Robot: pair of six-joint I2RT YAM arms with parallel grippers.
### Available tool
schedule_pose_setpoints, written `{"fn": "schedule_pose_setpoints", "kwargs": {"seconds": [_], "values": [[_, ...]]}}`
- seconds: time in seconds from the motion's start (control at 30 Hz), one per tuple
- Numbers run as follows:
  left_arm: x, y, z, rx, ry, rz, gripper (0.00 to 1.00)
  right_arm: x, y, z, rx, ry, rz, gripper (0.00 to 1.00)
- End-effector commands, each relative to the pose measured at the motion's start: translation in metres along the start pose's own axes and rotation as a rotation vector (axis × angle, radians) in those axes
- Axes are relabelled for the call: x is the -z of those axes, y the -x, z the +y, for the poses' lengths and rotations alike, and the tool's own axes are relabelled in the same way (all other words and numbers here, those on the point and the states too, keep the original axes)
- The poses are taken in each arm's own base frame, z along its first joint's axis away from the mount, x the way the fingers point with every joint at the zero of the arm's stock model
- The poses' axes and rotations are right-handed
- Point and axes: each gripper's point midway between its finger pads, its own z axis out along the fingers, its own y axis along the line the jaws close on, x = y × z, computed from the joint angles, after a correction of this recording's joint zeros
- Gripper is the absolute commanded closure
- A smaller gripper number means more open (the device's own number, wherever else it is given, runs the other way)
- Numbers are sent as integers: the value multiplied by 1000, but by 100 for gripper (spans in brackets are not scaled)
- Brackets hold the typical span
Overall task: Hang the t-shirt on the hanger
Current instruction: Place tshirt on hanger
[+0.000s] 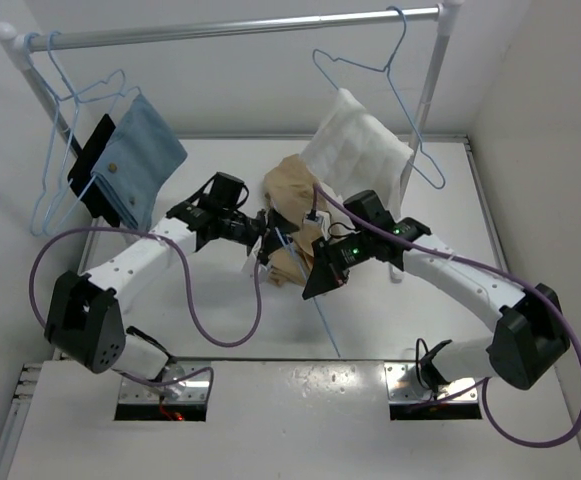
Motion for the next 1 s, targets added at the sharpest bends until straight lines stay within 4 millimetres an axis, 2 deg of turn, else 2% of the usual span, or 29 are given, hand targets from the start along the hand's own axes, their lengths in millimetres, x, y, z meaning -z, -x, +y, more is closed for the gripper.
{"fn": "schedule_pose_setpoints", "kwargs": {"seconds": [0.0,0.03,0.07,0.2,0.27,0.3,0.37,0.43,0.5,0.57,0.7,0.73,0.87,0.97], "values": [[1,17,-36,-20,-196,-63,71,5,20,9,127,-24,-60,100],[2,18,-42,-81,-237,-72,85,5,22,7,135,-36,-68,100],[2,17,-50,-43,-268,-79,100,5,24,3,144,-61,-73,100],[4,19,-45,71,-262,-73,100,5,30,-21,143,-179,-100,100],[4,19,-48,124,-263,-66,100,10,38,-43,128,-310,-139,100],[6,17,-45,134,-264,-52,100,16,44,-61,119,-398,-176,100],[9,15,-47,174,-273,-24,100,22,47,-74,86,-466,-216,100],[10,13,-49,172,-283,-7,100,30,55,-91,95,-566,-259,68],[13,13,-45,191,-277,12,100,26,59,-96,104,-578,-296,40],[15,16,-50,236,-291,11,100,22,70,-100,111,-567,-380,32],[16,25,-46,310,-278,-14,100,21,92,-81,170,-503,-537,28],[15,27,-45,326,-271,-25,100,28,99,-78,181,-519,-586,28],[14,36,-48,433,-274,-58,100,37,112,-66,252,-558,-675,29],[10,45,-49,554,-268,-109,100,37,113,-58,299,-554,-695,33]]}}
